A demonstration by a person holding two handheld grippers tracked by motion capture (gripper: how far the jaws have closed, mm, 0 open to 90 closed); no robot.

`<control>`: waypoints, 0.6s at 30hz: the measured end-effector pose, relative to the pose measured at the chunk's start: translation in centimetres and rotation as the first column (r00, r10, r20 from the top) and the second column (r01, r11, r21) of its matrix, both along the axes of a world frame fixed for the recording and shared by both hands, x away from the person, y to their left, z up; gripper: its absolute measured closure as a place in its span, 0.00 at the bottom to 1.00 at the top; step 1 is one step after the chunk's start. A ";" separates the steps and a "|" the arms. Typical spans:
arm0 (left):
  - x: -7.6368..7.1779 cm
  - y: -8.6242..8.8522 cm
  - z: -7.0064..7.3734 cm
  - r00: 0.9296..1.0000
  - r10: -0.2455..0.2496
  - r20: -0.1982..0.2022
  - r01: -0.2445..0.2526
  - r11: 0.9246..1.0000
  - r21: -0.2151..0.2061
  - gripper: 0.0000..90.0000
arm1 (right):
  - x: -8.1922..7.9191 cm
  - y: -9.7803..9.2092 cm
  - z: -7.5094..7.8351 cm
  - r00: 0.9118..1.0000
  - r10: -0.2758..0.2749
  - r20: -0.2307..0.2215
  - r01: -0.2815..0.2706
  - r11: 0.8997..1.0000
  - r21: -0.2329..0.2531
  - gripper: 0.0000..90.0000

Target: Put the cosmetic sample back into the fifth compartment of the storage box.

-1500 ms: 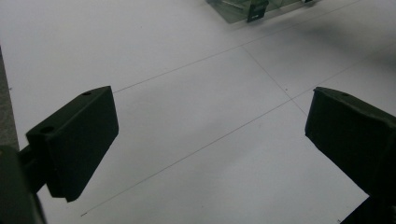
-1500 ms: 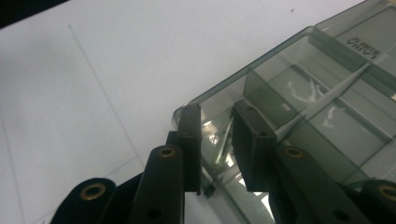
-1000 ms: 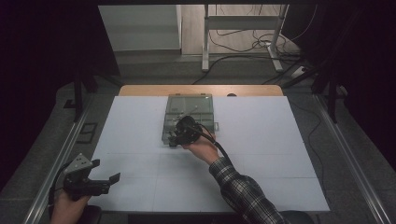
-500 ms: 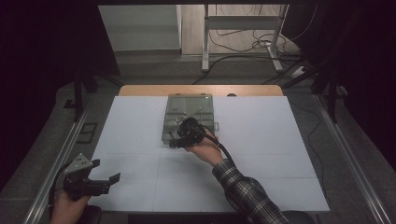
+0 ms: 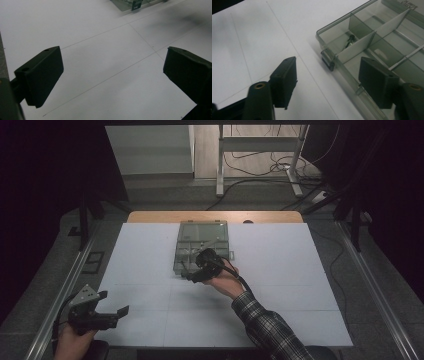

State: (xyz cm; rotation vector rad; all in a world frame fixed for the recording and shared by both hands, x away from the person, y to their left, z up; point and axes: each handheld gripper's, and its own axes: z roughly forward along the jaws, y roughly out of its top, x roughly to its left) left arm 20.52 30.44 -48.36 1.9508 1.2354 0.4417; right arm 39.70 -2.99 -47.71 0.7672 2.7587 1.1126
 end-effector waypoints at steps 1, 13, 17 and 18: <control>0.0 0.0 0.0 1.000 -0.001 0.000 0.001 1.000 -0.001 0.04 | -0.1 -0.1 0.0 1.000 0.012 -0.005 -0.012 1.000 -0.004 0.29; 0.0 0.0 0.0 1.000 -0.007 0.001 0.007 1.000 -0.004 0.04 | -0.4 -0.5 0.1 0.999 0.017 -0.036 -0.017 1.000 -0.004 0.17; 0.0 0.0 0.0 1.000 -0.009 0.004 0.009 1.000 -0.003 0.04 | -0.7 -0.8 0.3 0.999 0.017 -0.032 -0.017 1.000 -0.005 0.13; 0.0 0.0 0.0 1.000 -0.009 0.004 0.009 1.000 -0.003 0.04 | -0.7 -0.8 0.3 0.999 0.017 -0.032 -0.017 1.000 -0.005 0.13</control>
